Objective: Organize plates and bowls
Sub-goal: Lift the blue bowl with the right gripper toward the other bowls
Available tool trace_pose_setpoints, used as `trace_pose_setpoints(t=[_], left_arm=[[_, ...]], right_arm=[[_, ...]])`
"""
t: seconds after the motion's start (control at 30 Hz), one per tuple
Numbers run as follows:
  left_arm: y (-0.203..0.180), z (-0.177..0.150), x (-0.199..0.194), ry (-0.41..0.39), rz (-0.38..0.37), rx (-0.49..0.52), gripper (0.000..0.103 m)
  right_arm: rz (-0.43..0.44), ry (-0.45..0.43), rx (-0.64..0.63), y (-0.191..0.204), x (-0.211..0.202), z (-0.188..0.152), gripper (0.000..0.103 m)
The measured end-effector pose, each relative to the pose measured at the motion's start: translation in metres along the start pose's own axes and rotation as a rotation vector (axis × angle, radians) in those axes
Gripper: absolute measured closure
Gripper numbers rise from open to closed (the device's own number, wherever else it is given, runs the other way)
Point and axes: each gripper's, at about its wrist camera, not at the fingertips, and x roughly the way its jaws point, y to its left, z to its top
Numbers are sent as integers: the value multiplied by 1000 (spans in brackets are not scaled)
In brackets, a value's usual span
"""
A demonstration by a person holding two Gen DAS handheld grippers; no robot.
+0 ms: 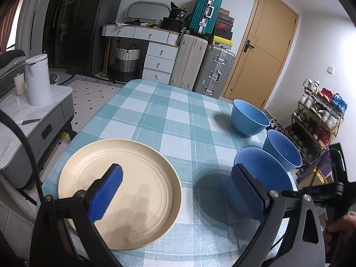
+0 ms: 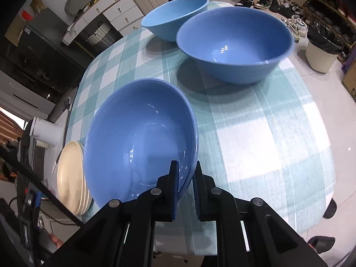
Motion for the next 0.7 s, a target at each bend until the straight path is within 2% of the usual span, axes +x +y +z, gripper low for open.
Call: trace_pose_setpoints(t=[0.2, 0.53, 0.7], left_arm=[[-7, -2, 3, 5, 11, 23, 4], [-15, -6, 8, 14, 37, 58, 4], [-18, -8, 10, 19, 49, 73, 4]], right_arm=[[35, 9, 14, -15, -15, -19, 91], [28, -8, -5, -27, -25, -29, 91], [15, -43, -31, -27, -24, -29, 81]])
